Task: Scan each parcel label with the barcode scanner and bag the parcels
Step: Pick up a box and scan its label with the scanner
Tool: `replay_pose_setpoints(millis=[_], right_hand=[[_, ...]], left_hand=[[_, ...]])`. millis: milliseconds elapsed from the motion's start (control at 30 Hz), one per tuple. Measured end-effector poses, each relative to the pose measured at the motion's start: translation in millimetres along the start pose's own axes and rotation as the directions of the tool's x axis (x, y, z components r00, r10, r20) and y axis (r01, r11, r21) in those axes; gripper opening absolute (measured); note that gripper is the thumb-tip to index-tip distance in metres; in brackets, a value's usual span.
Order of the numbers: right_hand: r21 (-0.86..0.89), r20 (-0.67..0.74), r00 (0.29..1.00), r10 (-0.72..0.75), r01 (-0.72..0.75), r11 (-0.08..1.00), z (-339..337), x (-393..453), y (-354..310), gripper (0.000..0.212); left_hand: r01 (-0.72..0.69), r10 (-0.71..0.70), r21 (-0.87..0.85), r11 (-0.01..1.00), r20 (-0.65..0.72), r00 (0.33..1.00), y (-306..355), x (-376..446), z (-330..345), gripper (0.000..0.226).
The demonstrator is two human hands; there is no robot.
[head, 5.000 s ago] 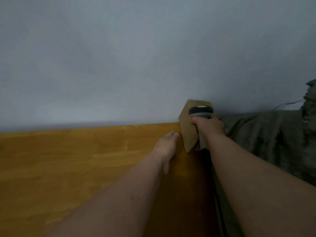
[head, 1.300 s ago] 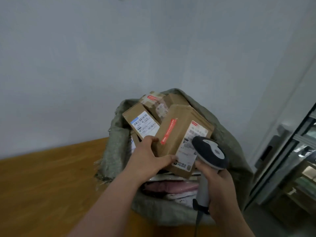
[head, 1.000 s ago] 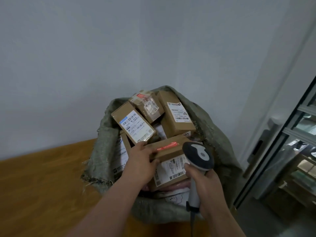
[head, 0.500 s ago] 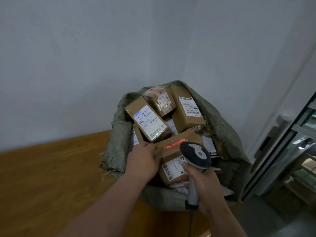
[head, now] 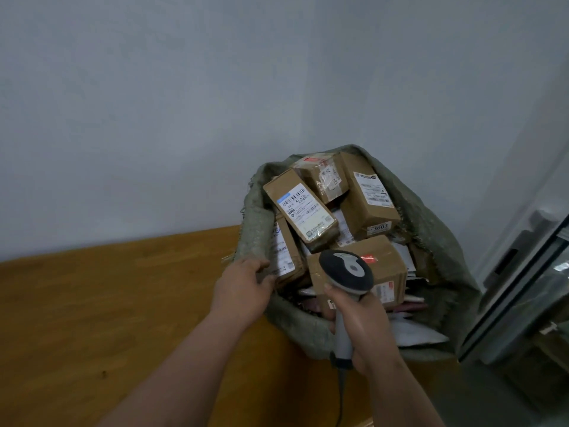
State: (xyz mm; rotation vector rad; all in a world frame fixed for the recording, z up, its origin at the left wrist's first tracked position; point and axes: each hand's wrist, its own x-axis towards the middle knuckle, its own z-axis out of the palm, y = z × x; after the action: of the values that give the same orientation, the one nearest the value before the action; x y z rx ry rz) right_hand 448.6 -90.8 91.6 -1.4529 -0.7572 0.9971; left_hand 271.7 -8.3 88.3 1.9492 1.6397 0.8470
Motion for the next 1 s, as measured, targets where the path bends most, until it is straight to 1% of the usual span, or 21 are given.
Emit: replay_pose_setpoints(millis=[100, 233, 367, 467, 533, 600, 667, 800, 900, 1000], right_hand=[[-0.016, 0.028, 1.000, 0.001, 0.000, 1.000, 7.6, -2.8, -2.0, 0.020], [-0.035, 0.101, 0.995, 0.008, -0.005, 0.999, 18.8, -8.4, -6.6, 0.025], [-0.059, 0.205, 0.977, 0.050, -0.039, 0.997, 32.9, -18.5, -4.9, 0.019], [-0.108, 0.314, 0.945, 0.090, -0.058, 0.992, 53.6, -28.6, 1.6, 0.021], [-0.160, 0.362, 0.921, 0.140, -0.087, 0.983, 72.4, -37.8, 8.8, 0.020], [-0.223, 0.416, 0.889, 0.193, -0.106, 0.969, 95.0, -48.2, 13.3, 0.017], [-0.280, 0.466, 0.855, 0.227, -0.100, 0.955, 123.3, -58.2, 16.2, 0.020], [-0.294, 0.528, 0.814, 0.241, -0.092, 0.952, 191.5, -80.8, 23.9, 0.019], [-0.290, 0.549, 0.788, 0.280, -0.135, 0.947, 251.0, -103.2, 36.9, 0.024], [-0.270, 0.550, 0.763, 0.340, -0.222, 0.937, 316.9, -127.1, 58.2, 0.029]], left_hand=[[0.045, -0.047, -0.040, 0.998, -0.042, 0.998, -9.2, -4.6, -6.4, 0.035], [0.088, -0.097, -0.076, 0.993, -0.117, 0.988, -15.9, -12.5, -11.8, 0.033], [0.187, -0.223, -0.192, 0.963, -0.183, 0.957, -26.9, -28.8, -19.4, 0.027], [0.259, -0.310, -0.257, 0.931, -0.187, 0.932, -49.8, -46.5, -28.9, 0.026], [0.322, -0.386, -0.294, 0.900, -0.196, 0.901, -69.7, -60.2, -41.5, 0.024], [0.372, -0.457, -0.338, 0.865, -0.220, 0.862, -91.4, -72.1, -60.1, 0.021], [0.410, -0.519, -0.382, 0.828, -0.245, 0.819, -115.8, -81.5, -82.2, 0.020], [0.452, -0.605, -0.456, 0.767, -0.279, 0.746, -172.3, -97.1, -129.5, 0.017], [0.483, -0.655, -0.497, 0.721, -0.262, 0.709, -222.6, -108.6, -167.3, 0.017], [0.510, -0.675, -0.498, 0.702, -0.237, 0.698, -278.8, -119.8, -206.2, 0.017]])
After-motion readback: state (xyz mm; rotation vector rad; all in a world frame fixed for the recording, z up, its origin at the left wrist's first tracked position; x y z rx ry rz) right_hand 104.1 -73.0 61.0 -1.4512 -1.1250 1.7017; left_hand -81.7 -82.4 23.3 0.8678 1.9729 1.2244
